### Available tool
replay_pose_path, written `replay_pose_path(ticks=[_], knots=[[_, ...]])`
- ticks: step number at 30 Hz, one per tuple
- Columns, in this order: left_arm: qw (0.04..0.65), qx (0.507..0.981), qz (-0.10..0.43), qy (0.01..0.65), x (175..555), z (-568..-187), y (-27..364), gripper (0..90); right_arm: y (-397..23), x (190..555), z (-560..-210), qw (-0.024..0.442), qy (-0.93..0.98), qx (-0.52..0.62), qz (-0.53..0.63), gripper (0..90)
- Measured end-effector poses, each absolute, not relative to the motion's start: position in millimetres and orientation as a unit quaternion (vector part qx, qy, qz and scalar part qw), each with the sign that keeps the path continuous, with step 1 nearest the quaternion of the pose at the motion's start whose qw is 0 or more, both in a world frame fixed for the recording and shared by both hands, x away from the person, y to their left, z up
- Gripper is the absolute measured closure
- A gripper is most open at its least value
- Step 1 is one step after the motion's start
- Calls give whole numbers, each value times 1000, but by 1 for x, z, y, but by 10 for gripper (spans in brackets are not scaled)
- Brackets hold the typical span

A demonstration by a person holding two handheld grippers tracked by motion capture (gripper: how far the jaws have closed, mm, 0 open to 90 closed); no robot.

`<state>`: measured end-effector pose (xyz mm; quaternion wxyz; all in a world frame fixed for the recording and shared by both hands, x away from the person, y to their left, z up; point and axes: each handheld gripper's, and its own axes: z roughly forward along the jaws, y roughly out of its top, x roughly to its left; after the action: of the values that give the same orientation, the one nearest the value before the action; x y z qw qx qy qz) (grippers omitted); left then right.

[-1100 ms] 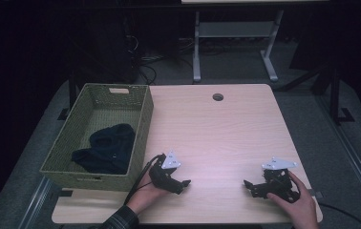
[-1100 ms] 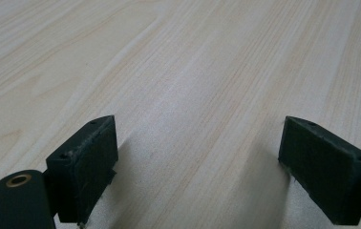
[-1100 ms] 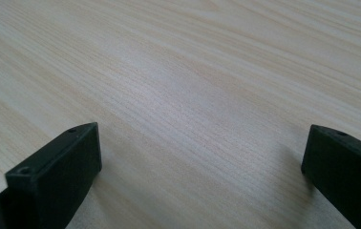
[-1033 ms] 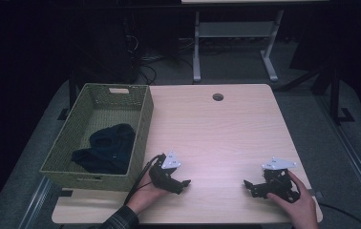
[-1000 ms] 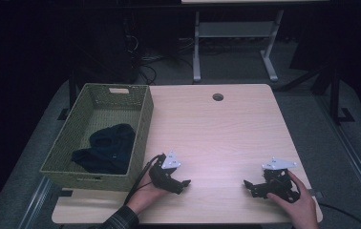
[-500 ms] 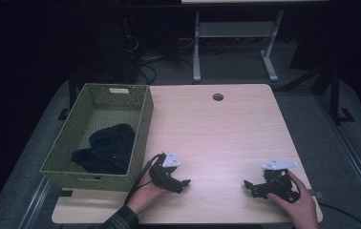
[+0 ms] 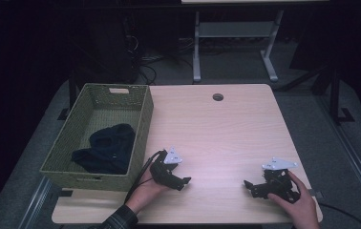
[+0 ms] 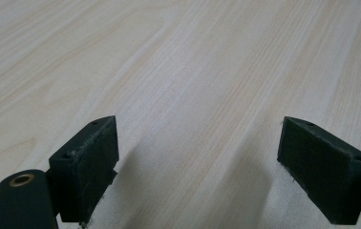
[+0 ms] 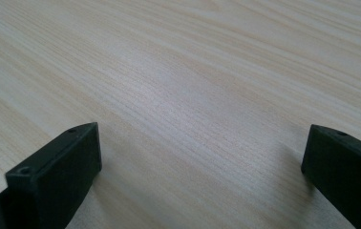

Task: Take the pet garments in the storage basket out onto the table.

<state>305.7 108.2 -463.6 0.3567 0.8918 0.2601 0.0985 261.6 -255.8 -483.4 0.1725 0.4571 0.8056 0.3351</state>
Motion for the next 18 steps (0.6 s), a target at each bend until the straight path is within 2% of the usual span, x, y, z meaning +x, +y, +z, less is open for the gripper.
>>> replay_pose_path(ticks=[7, 18], knots=[[355, 891, 113, 261, 306, -458, 111, 135, -256, 262, -483, 173, 806, 457, 335, 0], [366, 885, 107, 267, 307, -451, 115, 135, -256, 262, -483, 173, 805, 457, 336, 0]])
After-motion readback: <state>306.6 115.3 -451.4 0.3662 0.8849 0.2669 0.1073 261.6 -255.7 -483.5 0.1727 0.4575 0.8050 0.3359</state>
